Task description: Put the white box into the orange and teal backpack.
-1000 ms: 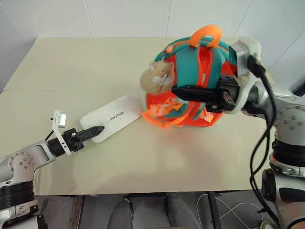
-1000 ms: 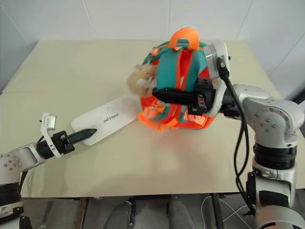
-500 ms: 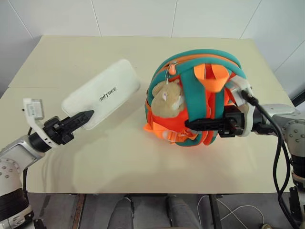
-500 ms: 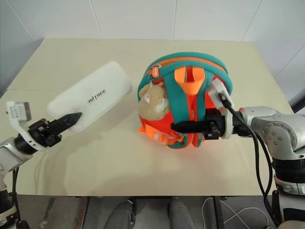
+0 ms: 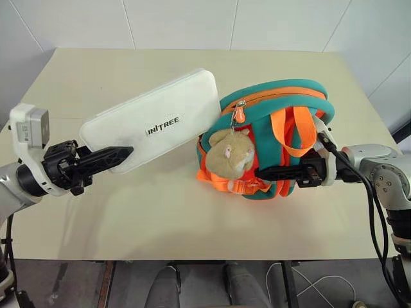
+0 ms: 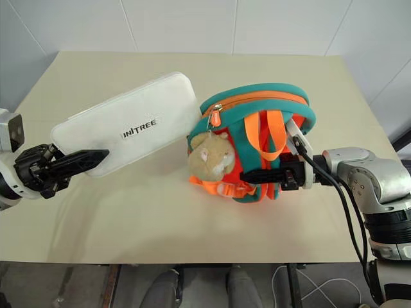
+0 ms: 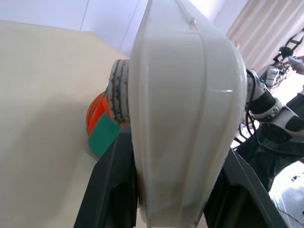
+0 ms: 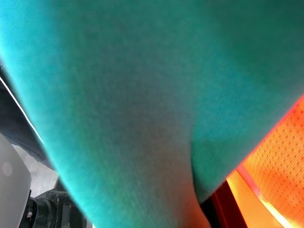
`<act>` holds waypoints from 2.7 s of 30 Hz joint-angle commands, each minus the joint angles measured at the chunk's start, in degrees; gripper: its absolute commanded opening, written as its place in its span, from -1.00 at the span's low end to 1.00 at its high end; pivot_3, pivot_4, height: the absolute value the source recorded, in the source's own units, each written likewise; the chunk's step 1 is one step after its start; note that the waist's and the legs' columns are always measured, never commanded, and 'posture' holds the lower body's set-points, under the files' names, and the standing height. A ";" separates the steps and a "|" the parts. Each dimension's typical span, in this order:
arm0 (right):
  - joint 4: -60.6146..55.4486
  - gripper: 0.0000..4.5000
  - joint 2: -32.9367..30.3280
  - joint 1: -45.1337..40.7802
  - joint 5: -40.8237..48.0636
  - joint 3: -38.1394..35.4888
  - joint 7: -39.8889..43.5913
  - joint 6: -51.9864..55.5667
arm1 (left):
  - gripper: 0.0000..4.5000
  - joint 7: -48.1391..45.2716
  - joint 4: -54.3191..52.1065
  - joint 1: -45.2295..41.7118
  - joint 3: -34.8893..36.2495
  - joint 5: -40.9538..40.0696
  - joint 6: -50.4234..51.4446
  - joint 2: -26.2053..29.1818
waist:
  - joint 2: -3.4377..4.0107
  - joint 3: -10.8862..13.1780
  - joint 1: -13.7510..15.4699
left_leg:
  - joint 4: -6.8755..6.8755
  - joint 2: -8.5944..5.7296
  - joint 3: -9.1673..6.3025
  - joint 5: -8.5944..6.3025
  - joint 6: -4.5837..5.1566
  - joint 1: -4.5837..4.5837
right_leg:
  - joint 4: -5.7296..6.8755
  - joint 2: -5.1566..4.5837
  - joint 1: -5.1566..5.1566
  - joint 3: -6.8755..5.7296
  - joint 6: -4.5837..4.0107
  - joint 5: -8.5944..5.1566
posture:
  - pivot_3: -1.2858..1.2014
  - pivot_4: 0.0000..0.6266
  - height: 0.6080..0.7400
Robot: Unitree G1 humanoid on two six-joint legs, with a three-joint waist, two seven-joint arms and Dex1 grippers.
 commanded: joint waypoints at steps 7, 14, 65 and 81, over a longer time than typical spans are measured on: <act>-1.24 -0.99 0.98 -1.02 -0.31 -0.68 0.54 0.03 | -0.44 -12.13 3.47 -2.60 -11.34 15.38 -15.73 4.83 | 0.00 0.00 0.11 | 0.02 -0.01 0.01 0.00 -0.01 0.01 | 0.01 0.02 0.01 0.00 0.00 0.00 | 0.03 -0.52 1.00; 1.42 -0.99 1.50 -4.04 -2.01 0.42 1.66 -0.70 | -0.44 -23.29 18.05 -16.90 -26.47 32.20 -30.63 9.22 | 0.01 0.00 0.20 | 0.02 -0.02 0.03 0.01 0.00 0.02 | 0.03 0.04 0.01 0.00 0.00 0.00 | 0.03 -0.52 1.00; 0.09 -1.00 4.34 -2.50 -3.81 -0.49 -1.18 -2.22 | 0.98 -31.96 34.79 -45.19 -37.65 48.40 -37.39 -9.87 | 0.06 0.03 0.21 | 1.04 0.00 -0.16 -0.05 0.12 -0.27 | 0.83 0.16 -0.05 -0.07 0.18 -0.10 | 0.03 -0.52 1.00; 0.74 -1.00 5.61 -2.19 -5.44 -0.19 -1.55 -2.68 | 0.98 -23.60 7.78 -33.40 -38.27 37.26 -21.44 -10.98 | 0.06 0.03 0.07 | 1.13 0.00 -0.21 -0.04 0.13 -0.19 | 0.93 0.18 0.06 -0.08 0.24 -0.05 | 0.03 -0.52 1.00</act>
